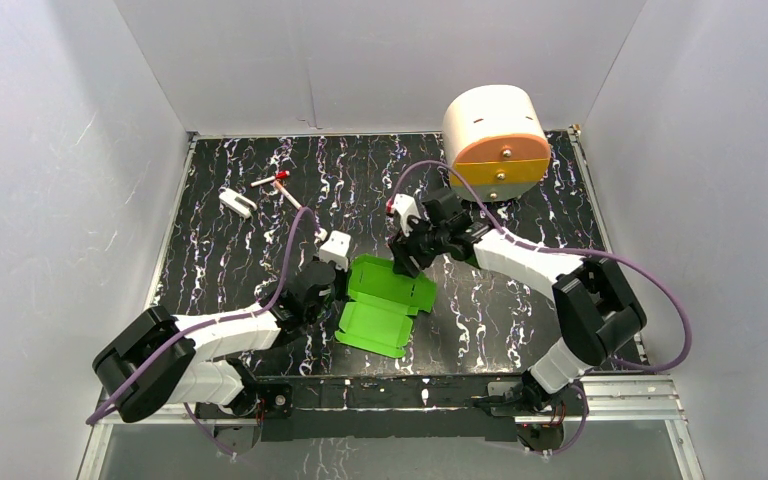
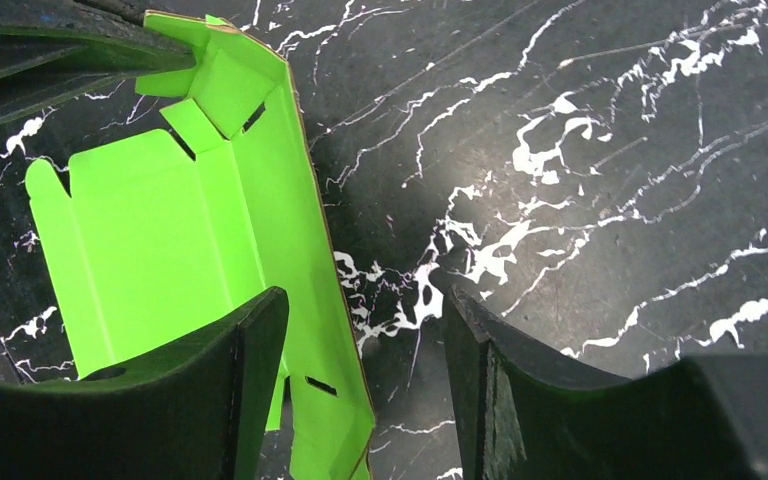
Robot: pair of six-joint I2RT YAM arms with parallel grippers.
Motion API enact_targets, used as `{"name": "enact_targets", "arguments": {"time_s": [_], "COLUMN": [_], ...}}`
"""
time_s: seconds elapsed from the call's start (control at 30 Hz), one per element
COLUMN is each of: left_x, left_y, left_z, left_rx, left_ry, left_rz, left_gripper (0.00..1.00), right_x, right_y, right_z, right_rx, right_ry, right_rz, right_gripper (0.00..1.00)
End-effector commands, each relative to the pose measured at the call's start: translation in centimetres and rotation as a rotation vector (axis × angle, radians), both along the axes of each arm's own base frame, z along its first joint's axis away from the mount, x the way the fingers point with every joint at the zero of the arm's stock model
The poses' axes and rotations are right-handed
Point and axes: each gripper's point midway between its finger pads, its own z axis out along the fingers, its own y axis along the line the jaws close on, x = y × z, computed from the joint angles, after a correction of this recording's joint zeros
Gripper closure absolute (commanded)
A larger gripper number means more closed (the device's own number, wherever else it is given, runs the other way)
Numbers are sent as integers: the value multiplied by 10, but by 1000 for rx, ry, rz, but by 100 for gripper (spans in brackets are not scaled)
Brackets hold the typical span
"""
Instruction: Fold the paper box
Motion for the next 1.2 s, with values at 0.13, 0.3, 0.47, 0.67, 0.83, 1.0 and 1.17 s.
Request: {"name": "enact_targets", "arguments": {"time_s": [0.13, 0.3, 0.47, 0.67, 0.83, 1.0, 1.17], "left_x": [2, 3, 5, 11, 11, 1, -11], "left_y": [-3, -4, -5, -12, -13, -9, -2], "left_z": [10, 9, 14, 27, 30, 25, 21], "left_rx": [-28, -31, -56, -130, -208, -286, -351], "left_ry": [-40, -41, -56, -91, -92, -77, -60], "left_rz": [-5, -3, 7, 15, 19, 21, 17], "left_gripper": [100, 100, 100, 97, 95, 91, 82], "right_x": [6, 0, -1, 9, 13, 5, -8], "right_y": [24, 28, 27, 24, 24, 24, 31], "right_z": [14, 14, 16, 32, 40, 33, 29], "right_rx": [20, -5, -60, -139, -238, -323, -361], "right_ry": [-89, -118, -190, -355, -498, -644, -795], "right_rz": [101, 134, 127, 100, 88, 113, 157], "right_gripper": [46, 69, 92, 100, 100, 100, 100]}}
